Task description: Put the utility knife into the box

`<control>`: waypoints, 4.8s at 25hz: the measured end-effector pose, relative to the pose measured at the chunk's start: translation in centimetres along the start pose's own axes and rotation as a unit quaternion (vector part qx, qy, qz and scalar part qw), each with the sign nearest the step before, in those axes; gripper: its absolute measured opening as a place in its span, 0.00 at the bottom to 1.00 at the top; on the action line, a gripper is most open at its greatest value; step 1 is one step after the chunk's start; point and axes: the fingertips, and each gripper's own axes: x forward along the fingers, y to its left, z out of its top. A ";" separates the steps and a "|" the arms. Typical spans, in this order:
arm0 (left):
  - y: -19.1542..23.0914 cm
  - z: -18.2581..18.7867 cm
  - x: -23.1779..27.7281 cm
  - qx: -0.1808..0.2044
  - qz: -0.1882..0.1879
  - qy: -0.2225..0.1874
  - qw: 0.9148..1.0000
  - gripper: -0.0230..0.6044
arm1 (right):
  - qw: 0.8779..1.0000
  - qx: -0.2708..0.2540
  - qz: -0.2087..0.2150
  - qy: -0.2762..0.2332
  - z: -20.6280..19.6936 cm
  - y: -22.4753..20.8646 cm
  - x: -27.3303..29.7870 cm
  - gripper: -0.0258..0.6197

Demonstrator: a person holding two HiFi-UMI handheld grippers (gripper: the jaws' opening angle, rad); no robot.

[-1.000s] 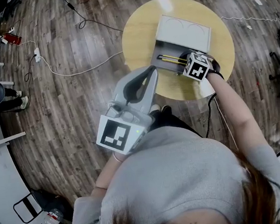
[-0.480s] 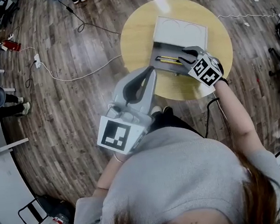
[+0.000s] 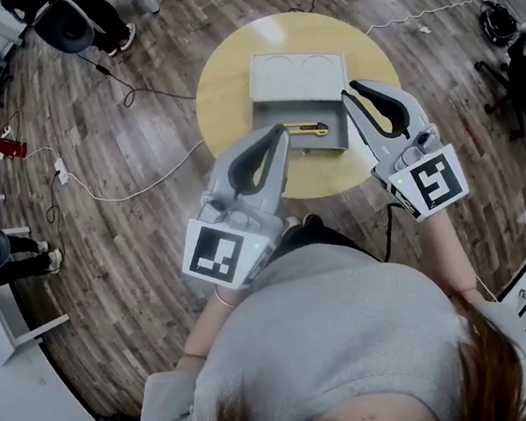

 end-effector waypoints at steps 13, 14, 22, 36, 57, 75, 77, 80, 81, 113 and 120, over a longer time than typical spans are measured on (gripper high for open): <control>-2.9 1.1 2.8 0.004 -0.052 -0.011 0.999 0.03 | 0.998 0.024 -0.026 -0.060 4.7 2.2 -4.0 0.04; -3.0 1.2 2.9 0.003 -0.052 -0.011 0.999 0.03 | 0.998 0.027 -0.025 -0.059 4.6 2.3 -3.9 0.04; -4.4 0.7 2.8 0.001 -0.043 -0.013 0.999 0.03 | 0.998 0.031 -0.006 -0.055 3.9 2.2 -4.9 0.04; -5.7 1.1 -1.8 0.017 -0.018 -0.035 0.999 0.03 | 0.996 0.026 0.020 -0.085 5.6 6.8 -7.3 0.04; -15.3 0.9 -21.7 0.017 -0.056 -0.019 0.998 0.03 | 0.996 0.050 -0.020 -0.076 8.8 26.4 -18.3 0.04; -21.1 3.5 -24.0 0.021 -0.060 -0.038 0.997 0.03 | 0.994 0.053 -0.043 -0.081 10.7 28.0 -24.6 0.04; -21.3 3.5 -24.2 0.022 -0.057 -0.039 0.997 0.03 | 0.994 0.050 -0.043 -0.082 10.8 28.1 -24.9 0.04; -21.9 3.6 -24.2 0.024 -0.057 -0.047 0.997 0.03 | 0.994 0.052 -0.044 -0.083 10.8 28.2 -25.4 0.04; -22.2 3.6 -24.2 0.025 -0.058 -0.049 0.997 0.03 | 0.994 0.053 -0.042 -0.083 10.8 28.3 -25.6 0.04; -23.8 2.9 -23.2 0.023 -0.063 -0.026 0.997 0.03 | 0.995 0.057 -0.030 -0.074 10.0 29.0 -25.8 0.04; -23.5 2.4 -23.1 0.021 -0.061 -0.024 0.998 0.03 | 0.995 0.057 -0.029 -0.071 9.7 29.0 -25.4 0.04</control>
